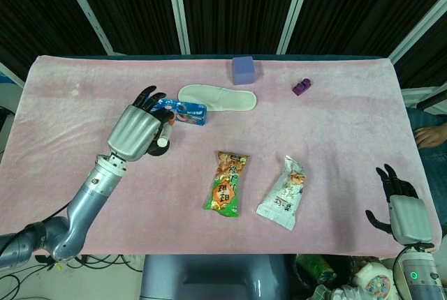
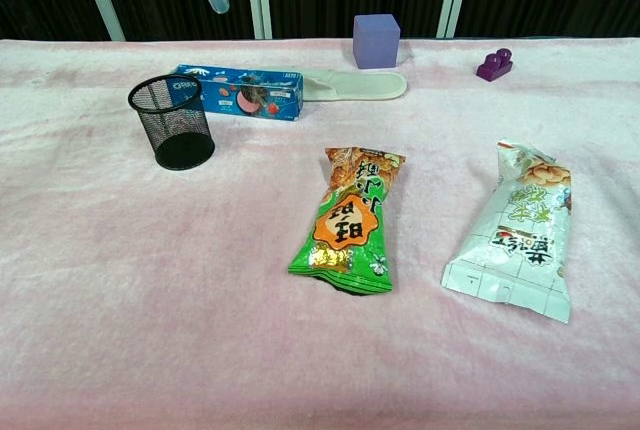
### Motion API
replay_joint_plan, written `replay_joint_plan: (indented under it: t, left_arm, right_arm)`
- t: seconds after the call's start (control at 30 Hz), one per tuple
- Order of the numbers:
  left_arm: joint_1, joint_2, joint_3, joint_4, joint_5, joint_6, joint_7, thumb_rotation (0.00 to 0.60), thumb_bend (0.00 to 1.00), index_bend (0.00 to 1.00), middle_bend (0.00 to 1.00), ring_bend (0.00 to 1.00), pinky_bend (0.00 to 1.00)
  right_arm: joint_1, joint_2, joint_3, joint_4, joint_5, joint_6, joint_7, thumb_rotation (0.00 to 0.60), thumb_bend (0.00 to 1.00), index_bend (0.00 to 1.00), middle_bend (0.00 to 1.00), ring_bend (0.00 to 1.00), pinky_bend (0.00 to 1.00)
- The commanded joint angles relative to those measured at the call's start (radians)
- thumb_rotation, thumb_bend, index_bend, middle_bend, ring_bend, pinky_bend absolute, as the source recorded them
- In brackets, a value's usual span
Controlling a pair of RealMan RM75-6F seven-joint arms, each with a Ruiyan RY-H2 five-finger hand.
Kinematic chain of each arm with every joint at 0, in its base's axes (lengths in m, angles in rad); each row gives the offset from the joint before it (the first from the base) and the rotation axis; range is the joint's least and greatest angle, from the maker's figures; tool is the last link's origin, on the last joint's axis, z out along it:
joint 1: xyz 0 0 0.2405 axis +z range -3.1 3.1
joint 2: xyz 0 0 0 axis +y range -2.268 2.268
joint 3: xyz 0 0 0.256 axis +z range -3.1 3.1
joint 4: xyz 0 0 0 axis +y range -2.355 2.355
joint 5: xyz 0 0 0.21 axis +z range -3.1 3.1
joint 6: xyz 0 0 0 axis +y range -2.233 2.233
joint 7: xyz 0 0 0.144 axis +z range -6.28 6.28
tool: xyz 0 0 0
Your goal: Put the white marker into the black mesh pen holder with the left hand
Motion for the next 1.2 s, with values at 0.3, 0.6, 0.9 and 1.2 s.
replay_joint_plan:
  t: [0.3, 0.6, 0.9, 1.2]
  left_arm:
    - [0.062, 0.296, -0.247, -0.385, -0.432, -0.36, -0.61, 0.6, 0.42, 0.6, 0.57, 0.18, 0.15]
    - [0.123, 0.342, -0.326, -0.303, -0.333, -0.467, -0.868, 0.6, 0.42, 0.6, 0.57, 0.18, 0.15]
    - [0.113, 0.175, -0.163, -0.113, -0.18, -0.328, -0.647, 0.6, 0.42, 0.6, 0.57, 0.18, 0.17]
    - [0.039, -0.063, -0.034, 0.148, -0.048, -0.193, -0.311, 0.6, 0.42, 0.6, 0.57, 0.18, 0.17]
  right_arm:
    - [0.002, -0.004, 0.0, -0.002, 0.003, -0.002, -0.011, 0.6, 0.18, 0.0, 0.02, 0.18, 0.16]
    - [-0.004, -0.002, 0.001, -0.004, 0.009, 0.006, -0.012, 0.6, 0.18, 0.0, 0.02, 0.18, 0.16]
    - [0.001, -0.005, 0.001, -0.004, 0.009, -0.002, -0.013, 0.6, 0.18, 0.0, 0.02, 0.18, 0.16]
    - [0.003, -0.001, 0.002, -0.004, 0.013, -0.009, -0.003, 0.6, 0.18, 0.0, 0.02, 0.18, 0.16]
